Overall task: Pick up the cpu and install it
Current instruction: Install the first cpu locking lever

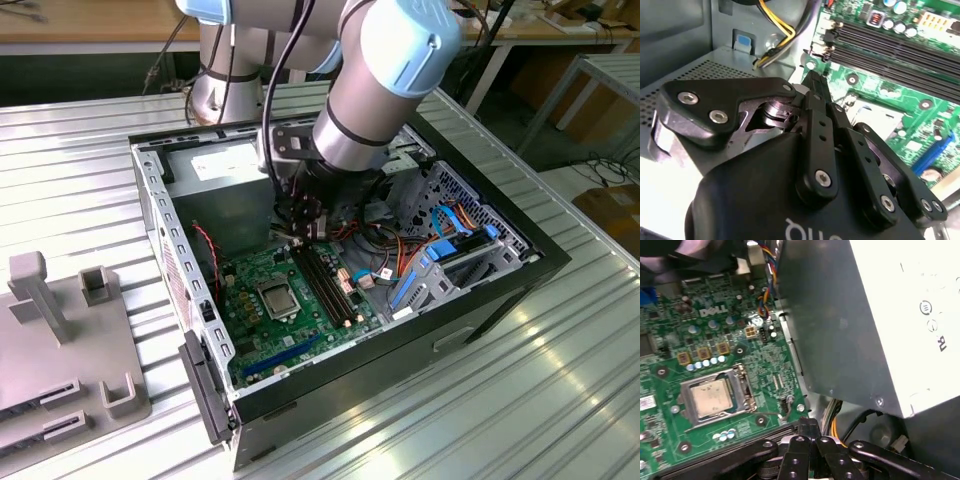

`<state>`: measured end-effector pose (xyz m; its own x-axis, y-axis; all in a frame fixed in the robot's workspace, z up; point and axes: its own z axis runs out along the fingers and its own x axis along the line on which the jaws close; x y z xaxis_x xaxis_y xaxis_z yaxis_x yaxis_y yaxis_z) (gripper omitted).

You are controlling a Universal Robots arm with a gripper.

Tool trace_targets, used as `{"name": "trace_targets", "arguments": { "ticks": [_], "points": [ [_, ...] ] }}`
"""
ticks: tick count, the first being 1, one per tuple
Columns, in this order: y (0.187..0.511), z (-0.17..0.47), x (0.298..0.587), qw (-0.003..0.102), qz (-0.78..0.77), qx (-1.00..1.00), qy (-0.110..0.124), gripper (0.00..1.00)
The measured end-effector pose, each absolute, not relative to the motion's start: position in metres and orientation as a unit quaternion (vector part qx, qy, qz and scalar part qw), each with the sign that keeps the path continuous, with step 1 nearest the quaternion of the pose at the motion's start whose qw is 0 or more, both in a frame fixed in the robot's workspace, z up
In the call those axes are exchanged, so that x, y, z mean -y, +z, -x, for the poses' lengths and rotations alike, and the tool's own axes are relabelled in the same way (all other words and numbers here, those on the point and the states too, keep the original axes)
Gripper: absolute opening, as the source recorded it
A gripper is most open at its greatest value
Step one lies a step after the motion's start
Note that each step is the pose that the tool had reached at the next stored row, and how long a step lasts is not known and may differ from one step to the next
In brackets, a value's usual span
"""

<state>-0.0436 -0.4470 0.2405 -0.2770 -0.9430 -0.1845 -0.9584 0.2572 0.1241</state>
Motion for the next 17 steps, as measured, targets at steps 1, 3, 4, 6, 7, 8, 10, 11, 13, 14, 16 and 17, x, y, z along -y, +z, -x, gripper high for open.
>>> {"name": "trace_targets", "arguments": {
  "ticks": [1,3,4,6,7,8,10,11,13,14,16,17],
  "points": [
    [0.2385,0.0435,0.4461,0.036,0.6,-0.792,0.106,0.11],
    [0.2354,0.043,0.4456,0.036,0.6,-0.792,0.106,0.11],
    [0.2338,0.043,0.4456,0.036,0.6,-0.792,0.106,0.11],
    [0.2315,0.043,0.4456,0.036,0.601,-0.791,0.106,0.11],
    [0.2315,0.0431,0.4457,0.036,0.601,-0.791,0.106,0.11],
    [0.2315,0.043,0.4457,0.036,0.602,-0.79,0.106,0.11],
    [0.2314,0.043,0.4457,0.034,0.605,-0.788,0.107,0.11],
    [0.2313,0.043,0.4458,0.033,0.608,-0.786,0.108,0.11],
    [0.2312,0.043,0.446,0.031,0.614,-0.781,0.108,0.11],
    [0.231,0.043,0.4461,0.03,0.617,-0.779,0.108,0.11],
    [0.2307,0.043,0.4471,0.029,0.62,-0.776,0.109,0.11],
    [0.2307,0.043,0.4492,0.029,0.621,-0.775,0.109,0.11]
  ]
}}
